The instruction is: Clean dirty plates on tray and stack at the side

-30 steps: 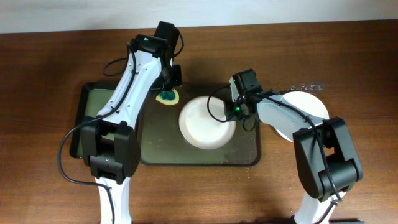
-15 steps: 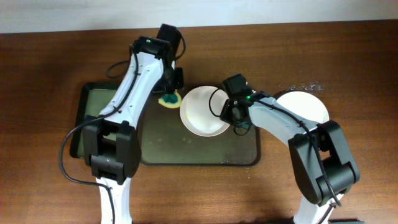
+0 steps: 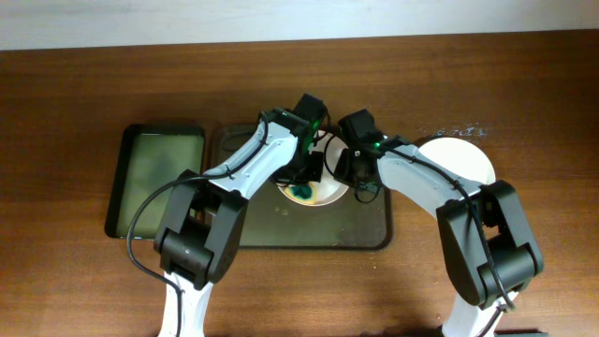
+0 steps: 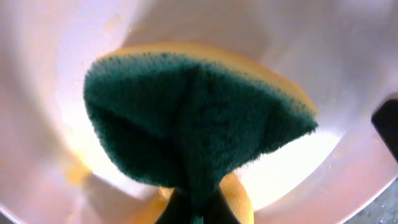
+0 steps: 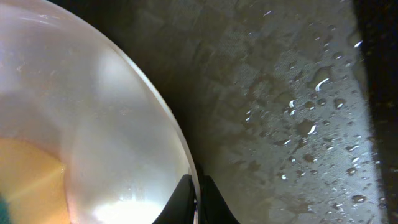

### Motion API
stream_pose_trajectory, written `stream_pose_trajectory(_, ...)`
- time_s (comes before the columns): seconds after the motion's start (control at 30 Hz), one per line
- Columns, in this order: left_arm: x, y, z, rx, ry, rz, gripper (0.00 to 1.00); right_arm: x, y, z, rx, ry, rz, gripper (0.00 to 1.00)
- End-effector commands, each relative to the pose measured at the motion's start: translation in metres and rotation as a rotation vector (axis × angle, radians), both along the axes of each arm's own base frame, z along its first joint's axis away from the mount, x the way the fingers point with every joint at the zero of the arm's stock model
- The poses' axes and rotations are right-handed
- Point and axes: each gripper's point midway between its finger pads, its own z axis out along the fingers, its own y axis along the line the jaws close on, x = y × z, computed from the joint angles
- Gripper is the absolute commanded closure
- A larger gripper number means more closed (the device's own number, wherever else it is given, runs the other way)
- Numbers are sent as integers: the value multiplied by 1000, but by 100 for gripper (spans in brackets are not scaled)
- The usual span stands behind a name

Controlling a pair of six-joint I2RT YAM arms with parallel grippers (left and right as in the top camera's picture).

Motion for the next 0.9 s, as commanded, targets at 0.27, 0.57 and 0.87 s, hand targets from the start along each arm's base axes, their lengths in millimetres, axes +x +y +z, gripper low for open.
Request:
stream_pose_trajectory(0.27,62,69,0,395,-365,169,100,-16,-11,-13,-18,74,21,96)
stream_pose_trajectory(0.57,127,78,46,442,-739,364,100,-27,-8,-14,-7,117,54,96)
stream_pose_trajectory(0.87,112,78,70,438,-572,222,100,-26,-3,-14,8,106,132,96)
